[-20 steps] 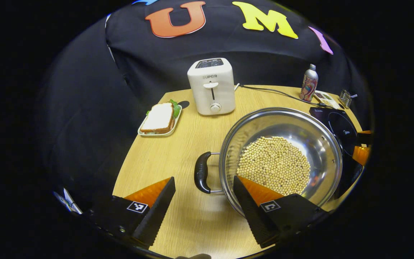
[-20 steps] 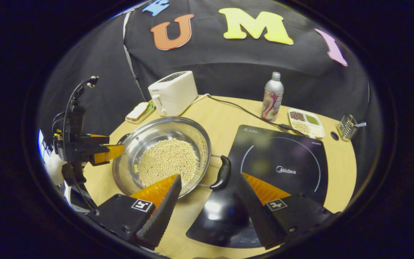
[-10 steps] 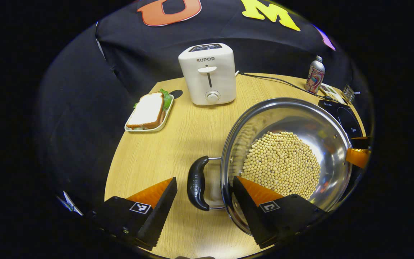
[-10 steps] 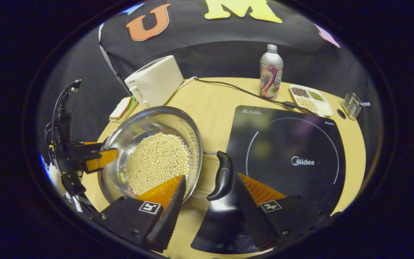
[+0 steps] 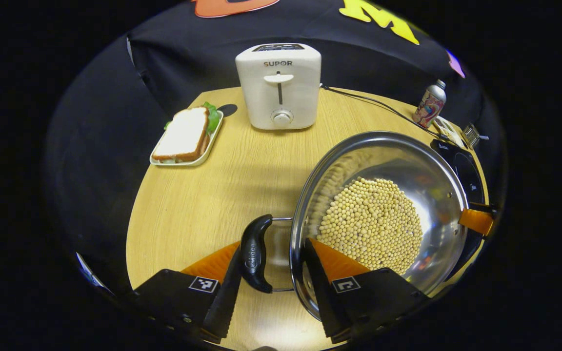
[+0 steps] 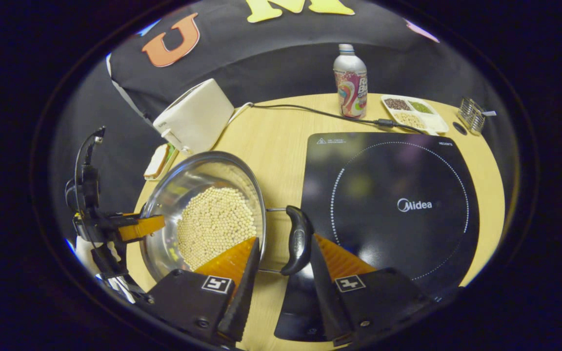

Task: First push the handle of the pot to place it horizontally, then grasp the pot with both hands and set it on the induction cooktop.

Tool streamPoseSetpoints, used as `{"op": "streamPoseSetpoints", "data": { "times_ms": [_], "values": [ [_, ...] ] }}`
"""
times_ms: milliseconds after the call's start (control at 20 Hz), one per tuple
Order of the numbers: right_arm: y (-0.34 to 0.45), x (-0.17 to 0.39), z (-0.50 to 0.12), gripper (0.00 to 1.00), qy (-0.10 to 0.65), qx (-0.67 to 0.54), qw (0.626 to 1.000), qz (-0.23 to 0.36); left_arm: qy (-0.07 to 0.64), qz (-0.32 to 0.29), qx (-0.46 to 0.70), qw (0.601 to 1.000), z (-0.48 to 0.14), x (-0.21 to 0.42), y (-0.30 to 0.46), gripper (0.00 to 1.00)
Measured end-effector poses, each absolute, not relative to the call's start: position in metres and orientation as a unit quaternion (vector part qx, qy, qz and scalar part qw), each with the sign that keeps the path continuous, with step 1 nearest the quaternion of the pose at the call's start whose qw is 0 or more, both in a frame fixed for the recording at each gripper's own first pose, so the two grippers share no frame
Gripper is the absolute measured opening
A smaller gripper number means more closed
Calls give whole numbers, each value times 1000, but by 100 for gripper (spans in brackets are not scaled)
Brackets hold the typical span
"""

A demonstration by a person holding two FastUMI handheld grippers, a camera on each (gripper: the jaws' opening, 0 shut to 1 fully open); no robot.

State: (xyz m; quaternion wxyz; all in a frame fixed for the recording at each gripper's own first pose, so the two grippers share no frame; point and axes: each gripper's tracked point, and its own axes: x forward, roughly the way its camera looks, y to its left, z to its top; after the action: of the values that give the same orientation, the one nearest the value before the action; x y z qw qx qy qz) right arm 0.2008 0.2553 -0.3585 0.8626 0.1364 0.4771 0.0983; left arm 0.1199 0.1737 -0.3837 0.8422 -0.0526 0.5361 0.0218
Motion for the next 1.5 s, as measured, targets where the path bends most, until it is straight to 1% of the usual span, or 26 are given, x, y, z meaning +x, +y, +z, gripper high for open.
{"op": "streamPoseSetpoints", "data": {
  "times_ms": [50,100,150,200,250,300,350,400,450,500,700,850,900,950,1050,1200,1500],
  "values": [
    [255,200,-358,63,477,137,863,98,546,19,-56,836,-385,118,173,67],
    [256,201,-360,59,477,135,863,98,547,14,-54,835,-385,118,173,67],
    [256,202,-360,61,477,134,863,100,549,12,-54,834,-385,118,173,67],
    [255,201,-360,60,476,136,863,101,549,13,-54,834,-384,119,173,66],
    [255,201,-358,57,478,139,861,103,547,17,-53,835,-384,119,172,55],
    [255,203,-358,53,476,139,862,105,544,19,-52,837,-380,118,172,63],
    [256,206,-359,51,477,146,860,105,540,21,-47,840,-375,118,173,59],
    [256,206,-358,51,478,152,859,107,534,23,-43,844,-371,120,174,59],
    [255,205,-356,48,480,163,856,107,531,27,-40,846,-367,119,174,68],
    [256,205,-351,47,479,172,855,105,526,26,-37,849,-361,118,175,59],
    [252,206,-317,46,438,148,880,113,510,32,-52,858,-343,114,180,59],
    [246,200,-298,46,423,147,887,111,493,29,-44,869,-322,113,176,59],
    [242,196,-290,49,417,146,890,110,488,26,-40,872,-317,114,178,59],
    [238,192,-283,46,410,148,893,108,484,24,-39,874,-313,115,177,59],
    [227,187,-270,46,399,146,900,102,473,18,-37,880,-303,120,170,59],
    [201,179,-256,46,383,144,908,86,461,2,-37,887,-294,118,157,59],
    [128,152,-241,46,378,154,913,34,456,-42,-41,888,-279,118,130,59]
  ]
}}
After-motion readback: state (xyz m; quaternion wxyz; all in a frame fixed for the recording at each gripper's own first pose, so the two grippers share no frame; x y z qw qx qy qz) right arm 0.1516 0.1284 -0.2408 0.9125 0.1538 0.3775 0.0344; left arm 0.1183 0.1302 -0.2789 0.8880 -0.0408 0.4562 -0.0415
